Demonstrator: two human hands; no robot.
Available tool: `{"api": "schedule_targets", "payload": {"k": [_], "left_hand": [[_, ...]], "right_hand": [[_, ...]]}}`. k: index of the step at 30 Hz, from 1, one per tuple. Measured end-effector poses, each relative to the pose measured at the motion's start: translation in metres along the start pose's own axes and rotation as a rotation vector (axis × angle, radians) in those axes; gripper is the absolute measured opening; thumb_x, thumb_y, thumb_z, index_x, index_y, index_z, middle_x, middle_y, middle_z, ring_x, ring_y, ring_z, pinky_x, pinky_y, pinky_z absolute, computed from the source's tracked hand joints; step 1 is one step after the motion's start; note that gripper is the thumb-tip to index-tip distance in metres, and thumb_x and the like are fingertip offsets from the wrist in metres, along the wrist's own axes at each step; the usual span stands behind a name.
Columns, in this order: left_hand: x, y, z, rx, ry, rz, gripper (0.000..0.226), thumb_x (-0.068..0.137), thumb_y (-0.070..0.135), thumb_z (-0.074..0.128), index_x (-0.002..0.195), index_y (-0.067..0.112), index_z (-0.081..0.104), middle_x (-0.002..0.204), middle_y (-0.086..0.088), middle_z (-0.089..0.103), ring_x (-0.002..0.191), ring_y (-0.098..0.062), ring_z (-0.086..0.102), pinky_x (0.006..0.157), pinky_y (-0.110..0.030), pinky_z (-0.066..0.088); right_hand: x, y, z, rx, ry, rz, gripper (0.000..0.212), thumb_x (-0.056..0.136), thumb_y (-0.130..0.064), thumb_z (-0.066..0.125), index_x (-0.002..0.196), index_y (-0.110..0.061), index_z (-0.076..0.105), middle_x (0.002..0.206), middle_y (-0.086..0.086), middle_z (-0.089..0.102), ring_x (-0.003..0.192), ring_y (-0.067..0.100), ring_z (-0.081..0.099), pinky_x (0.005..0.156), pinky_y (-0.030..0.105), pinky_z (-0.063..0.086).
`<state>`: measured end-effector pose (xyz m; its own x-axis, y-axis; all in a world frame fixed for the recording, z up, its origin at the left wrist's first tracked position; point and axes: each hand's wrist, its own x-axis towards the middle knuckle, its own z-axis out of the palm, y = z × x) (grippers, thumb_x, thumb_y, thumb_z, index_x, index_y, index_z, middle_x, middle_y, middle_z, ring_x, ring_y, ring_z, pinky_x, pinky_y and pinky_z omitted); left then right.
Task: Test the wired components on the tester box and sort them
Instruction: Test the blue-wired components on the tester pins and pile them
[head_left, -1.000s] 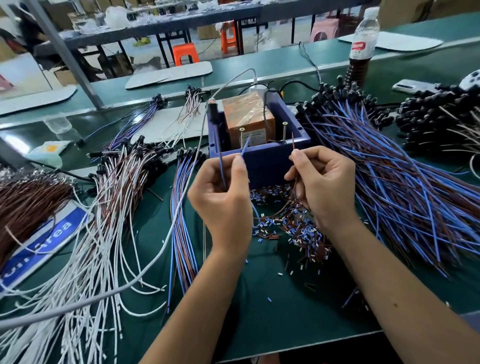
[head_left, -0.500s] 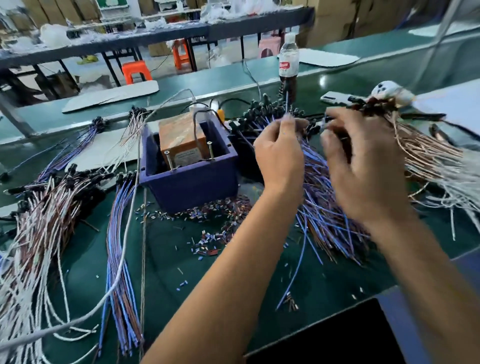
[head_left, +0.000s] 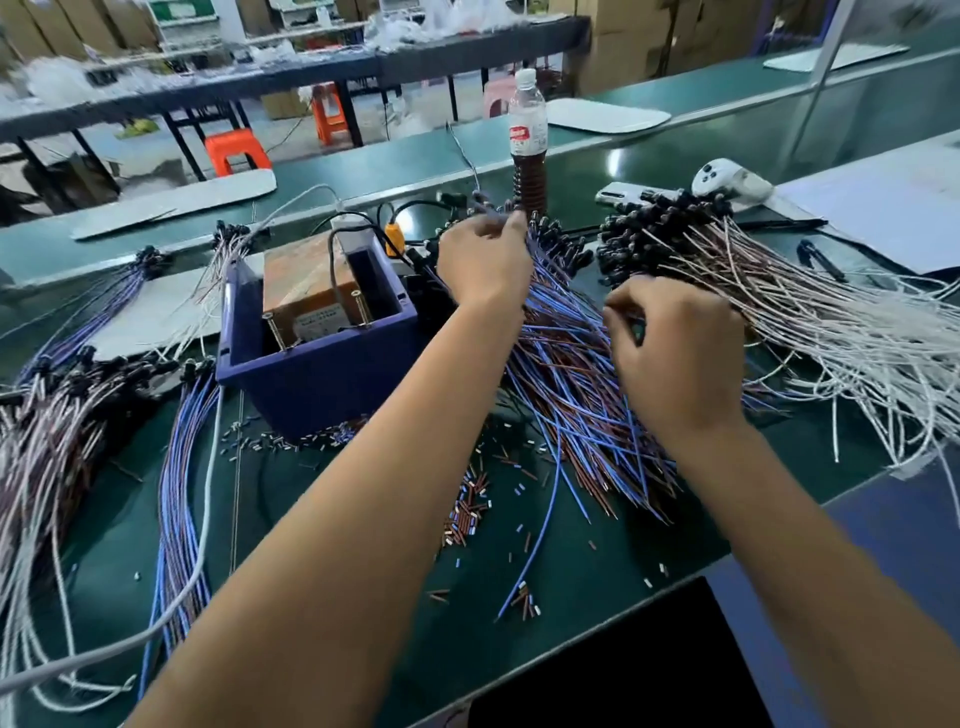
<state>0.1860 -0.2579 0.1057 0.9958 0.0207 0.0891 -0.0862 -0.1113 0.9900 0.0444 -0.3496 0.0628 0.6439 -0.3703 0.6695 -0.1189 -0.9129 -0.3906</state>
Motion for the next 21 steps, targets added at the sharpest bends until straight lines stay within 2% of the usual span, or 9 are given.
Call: {"api": "schedule_targets", "payload": {"k": [3,6,9,13,15,17,18,19,21], "left_hand": [[0.010,-0.018,0.002,0.330,0.007,0.077,0.021,0.090,0.031,0.080,0.085,0.014,0.069,0.079,0.004,0.065,0.084,-0.018,0.068,0.073,-0.026,0.047],[0.015,-0.036,0.004,0.461,0.019,0.175,0.029,0.086,0.029,0.084,0.093,0.011,0.063,0.085,0.000,0.065,0.082,-0.017,0.063,0.072,-0.028,0.046],[0.011,-0.044,0.004,0.473,0.052,0.271,0.028,0.089,0.031,0.081,0.093,0.013,0.060,0.083,0.000,0.065,0.076,-0.015,0.061,0.067,-0.026,0.045],[-0.011,-0.047,-0.009,0.310,0.035,0.379,0.024,0.099,0.031,0.067,0.079,0.020,0.058,0.071,0.010,0.060,0.063,0.000,0.053,0.054,-0.012,0.035],[-0.018,-0.052,-0.027,0.305,-0.127,0.329,0.027,0.099,0.027,0.066,0.073,0.022,0.059,0.065,0.010,0.061,0.057,-0.003,0.053,0.054,-0.015,0.038],[-0.025,-0.055,-0.055,0.320,-0.403,0.154,0.030,0.100,0.019,0.061,0.070,0.017,0.059,0.055,0.008,0.058,0.046,-0.008,0.050,0.050,-0.024,0.040],[-0.028,-0.057,-0.072,0.340,-0.525,0.072,0.030,0.102,0.015,0.056,0.071,0.015,0.058,0.049,0.008,0.054,0.040,-0.009,0.047,0.046,-0.023,0.037],[-0.030,-0.058,-0.090,0.383,-0.608,0.016,0.029,0.103,0.012,0.050,0.074,0.013,0.058,0.045,0.008,0.051,0.034,-0.009,0.044,0.041,-0.021,0.034],[-0.033,-0.057,-0.136,0.508,-0.665,-0.042,0.024,0.100,0.009,0.046,0.082,0.011,0.061,0.044,0.006,0.054,0.031,-0.010,0.042,0.036,-0.018,0.030]], "right_hand": [[-0.008,-0.004,0.019,-0.098,-0.073,0.046,0.014,0.095,-0.018,0.073,0.104,-0.011,0.080,0.097,0.009,0.066,0.093,0.030,0.058,0.079,0.044,0.048],[-0.012,-0.005,0.027,-0.046,-0.109,0.098,0.014,0.096,-0.018,0.072,0.104,-0.010,0.081,0.094,0.009,0.062,0.082,0.031,0.060,0.074,0.042,0.051],[-0.010,-0.005,0.027,-0.013,-0.126,0.106,0.014,0.096,-0.015,0.073,0.105,-0.008,0.080,0.095,0.009,0.063,0.078,0.030,0.063,0.070,0.039,0.053],[-0.010,-0.016,0.023,-0.034,-0.104,0.087,0.019,0.092,-0.013,0.073,0.111,-0.011,0.076,0.098,0.008,0.067,0.083,0.033,0.066,0.073,0.041,0.055],[-0.012,-0.028,0.025,-0.028,-0.097,0.034,0.018,0.089,-0.011,0.073,0.106,-0.011,0.077,0.094,0.009,0.068,0.082,0.036,0.066,0.071,0.040,0.052],[-0.017,-0.047,0.030,0.000,-0.170,-0.024,0.015,0.089,-0.015,0.070,0.102,-0.012,0.076,0.094,0.010,0.069,0.086,0.037,0.065,0.071,0.041,0.052],[-0.020,-0.057,0.034,0.013,-0.225,-0.052,0.014,0.090,-0.018,0.068,0.101,-0.013,0.075,0.096,0.009,0.069,0.088,0.038,0.065,0.072,0.042,0.052],[-0.025,-0.067,0.038,0.030,-0.277,-0.081,0.013,0.090,-0.020,0.067,0.099,-0.014,0.074,0.096,0.009,0.069,0.089,0.037,0.065,0.073,0.042,0.052],[-0.035,-0.092,0.045,0.119,-0.381,-0.135,0.011,0.087,-0.020,0.067,0.094,-0.015,0.074,0.093,0.008,0.070,0.086,0.036,0.065,0.072,0.042,0.053]]}}
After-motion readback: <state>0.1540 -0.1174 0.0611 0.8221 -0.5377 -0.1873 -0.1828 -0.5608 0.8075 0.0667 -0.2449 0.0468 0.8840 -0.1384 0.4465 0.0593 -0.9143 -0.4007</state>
